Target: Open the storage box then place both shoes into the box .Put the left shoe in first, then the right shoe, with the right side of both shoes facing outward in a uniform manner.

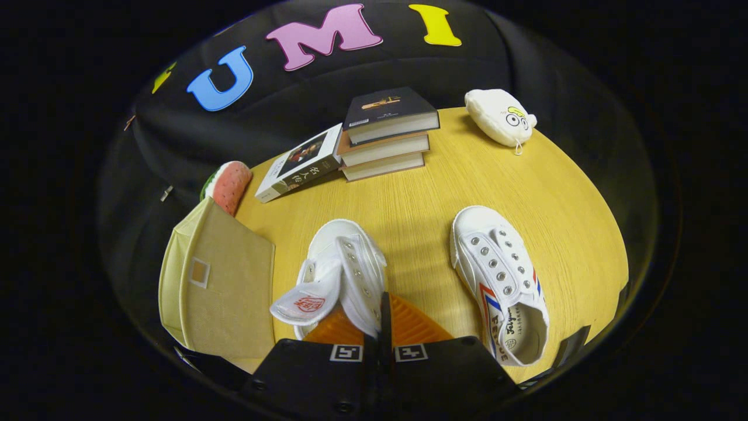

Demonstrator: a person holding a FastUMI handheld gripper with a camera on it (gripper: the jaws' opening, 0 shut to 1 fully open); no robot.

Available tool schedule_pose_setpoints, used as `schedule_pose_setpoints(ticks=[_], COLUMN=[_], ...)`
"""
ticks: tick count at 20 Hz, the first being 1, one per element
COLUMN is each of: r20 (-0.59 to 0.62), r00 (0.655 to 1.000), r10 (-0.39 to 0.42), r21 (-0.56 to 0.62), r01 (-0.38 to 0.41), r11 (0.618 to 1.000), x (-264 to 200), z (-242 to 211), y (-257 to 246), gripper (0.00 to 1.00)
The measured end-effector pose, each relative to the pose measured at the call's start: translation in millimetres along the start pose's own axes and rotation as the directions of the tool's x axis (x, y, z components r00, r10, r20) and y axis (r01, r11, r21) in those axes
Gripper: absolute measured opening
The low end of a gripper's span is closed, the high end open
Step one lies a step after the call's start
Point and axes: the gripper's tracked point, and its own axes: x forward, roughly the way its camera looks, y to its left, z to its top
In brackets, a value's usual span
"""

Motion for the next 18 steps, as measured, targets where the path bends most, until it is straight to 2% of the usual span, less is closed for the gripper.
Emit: schedule_pose_setpoints(ticks=[4, 9, 14, 18], r20=[0.072, 0.104, 0.014, -0.039], r00=[0.995, 0.983, 0.983, 0.979], r10=[0.062, 0.15, 0.183, 0.2], r21=[-0.004, 0.023, 0.066, 0.105], r01=[-0.062, -0.153, -0.184, -0.195], r11=[0.998, 0.988, 0.981, 0.975], x=[-35.0, -82.7, -99.3, -88.2], z=[26.8, 63.7, 64.5, 52.6], y=[29.6, 97.0, 180.9, 240.3], gripper=[0.05, 0.05, 0.05, 0.05])
